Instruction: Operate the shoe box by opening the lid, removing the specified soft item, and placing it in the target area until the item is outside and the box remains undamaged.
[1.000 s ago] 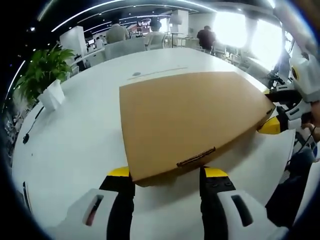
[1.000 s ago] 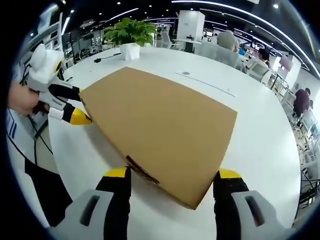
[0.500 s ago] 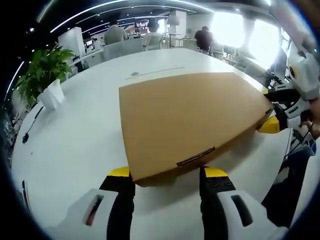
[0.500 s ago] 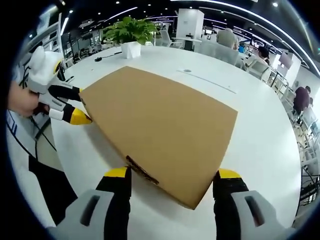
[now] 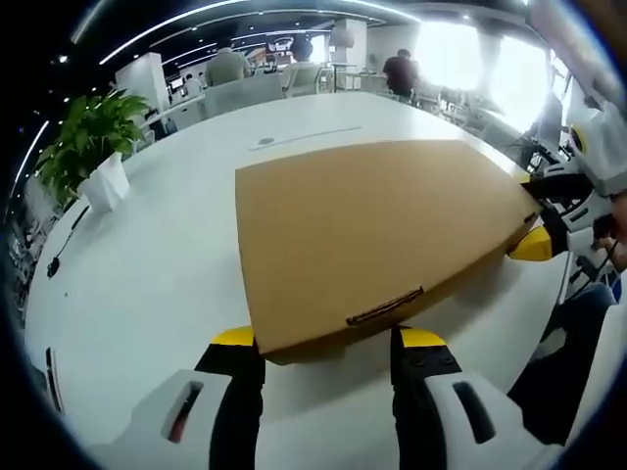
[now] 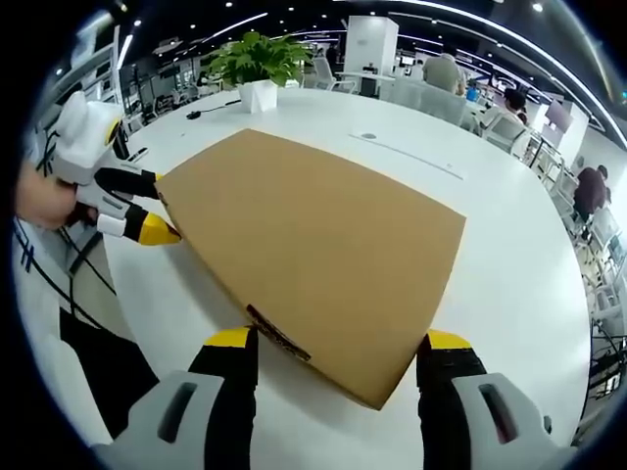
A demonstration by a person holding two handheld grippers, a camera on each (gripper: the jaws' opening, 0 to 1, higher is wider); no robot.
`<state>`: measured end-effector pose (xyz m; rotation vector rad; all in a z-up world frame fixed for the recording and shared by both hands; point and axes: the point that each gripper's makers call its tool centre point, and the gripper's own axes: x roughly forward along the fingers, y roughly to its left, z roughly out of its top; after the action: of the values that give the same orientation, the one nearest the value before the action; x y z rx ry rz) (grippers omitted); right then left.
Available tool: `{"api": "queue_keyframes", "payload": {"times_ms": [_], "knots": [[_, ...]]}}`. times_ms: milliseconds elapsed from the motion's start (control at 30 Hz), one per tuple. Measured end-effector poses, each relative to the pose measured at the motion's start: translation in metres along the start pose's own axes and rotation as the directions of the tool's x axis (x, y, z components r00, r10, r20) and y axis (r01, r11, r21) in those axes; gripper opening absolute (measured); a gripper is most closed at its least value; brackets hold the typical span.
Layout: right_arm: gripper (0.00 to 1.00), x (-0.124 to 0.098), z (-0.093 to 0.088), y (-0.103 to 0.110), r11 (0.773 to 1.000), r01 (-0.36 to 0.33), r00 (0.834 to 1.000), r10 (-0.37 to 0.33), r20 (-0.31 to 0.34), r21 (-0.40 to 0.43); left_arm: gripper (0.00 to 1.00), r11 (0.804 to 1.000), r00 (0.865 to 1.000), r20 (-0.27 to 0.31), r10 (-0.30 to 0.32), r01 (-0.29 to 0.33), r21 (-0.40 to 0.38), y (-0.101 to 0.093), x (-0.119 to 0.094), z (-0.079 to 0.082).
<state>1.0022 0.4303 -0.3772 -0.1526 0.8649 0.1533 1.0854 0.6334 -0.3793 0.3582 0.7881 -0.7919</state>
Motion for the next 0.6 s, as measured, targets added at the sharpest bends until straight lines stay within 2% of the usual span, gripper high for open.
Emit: {"api": "queue_keyframes", "payload": {"times_ms": [133,433,600], "knots": [[0.66,-0.003,-0.002,0.002,1.0,-0.004,1.0,0.004,0.001,-0.005,0.51,1.0,1.0,-0.023,-0.004,0.003,-0.021,-0.002,-0.005,-0.006],[0.66,-0.008,-0.006,0.006,1.0,-0.024,1.0,0.024,-0.004,-0.02,0.5,0.999,1.0,-0.023,-0.003,0.002,-0.039,-0.009,-0.013,-0.013],[0.65,-0.011,-0.008,0.011,0.999,-0.03,0.999,0.029,-0.025,-0.017,0.48,0.999,0.999,0.016,-0.029,0.03,-0.044,-0.009,-0.019,-0.019]]}}
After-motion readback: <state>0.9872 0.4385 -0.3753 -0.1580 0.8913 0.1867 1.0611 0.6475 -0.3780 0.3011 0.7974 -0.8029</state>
